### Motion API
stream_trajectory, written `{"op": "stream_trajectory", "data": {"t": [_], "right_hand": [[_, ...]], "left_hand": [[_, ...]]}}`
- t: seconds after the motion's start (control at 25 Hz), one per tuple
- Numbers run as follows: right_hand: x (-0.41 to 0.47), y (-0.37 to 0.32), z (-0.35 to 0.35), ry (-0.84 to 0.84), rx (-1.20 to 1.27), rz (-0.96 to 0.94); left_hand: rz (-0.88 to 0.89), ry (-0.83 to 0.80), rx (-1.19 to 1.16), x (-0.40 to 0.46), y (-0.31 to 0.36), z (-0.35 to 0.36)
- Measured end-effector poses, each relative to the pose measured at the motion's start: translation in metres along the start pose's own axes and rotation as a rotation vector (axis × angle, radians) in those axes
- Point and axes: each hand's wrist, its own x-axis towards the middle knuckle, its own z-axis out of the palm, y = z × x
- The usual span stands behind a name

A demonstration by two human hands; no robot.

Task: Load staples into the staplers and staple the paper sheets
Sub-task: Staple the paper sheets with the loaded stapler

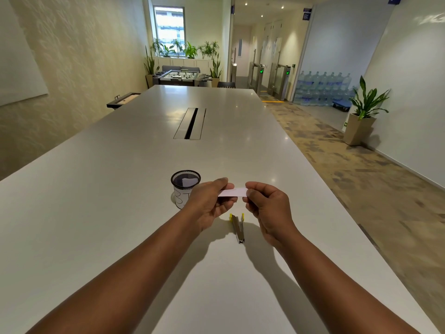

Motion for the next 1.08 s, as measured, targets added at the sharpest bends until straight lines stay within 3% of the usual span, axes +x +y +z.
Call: {"op": "stream_trajectory", "data": {"t": [1.08], "right_hand": [[0.001,0.003,-0.008,-0.025,0.133,0.096]], "left_hand": [[0.031,-0.065,0.02,-0.009,0.001,-0.004]]}}
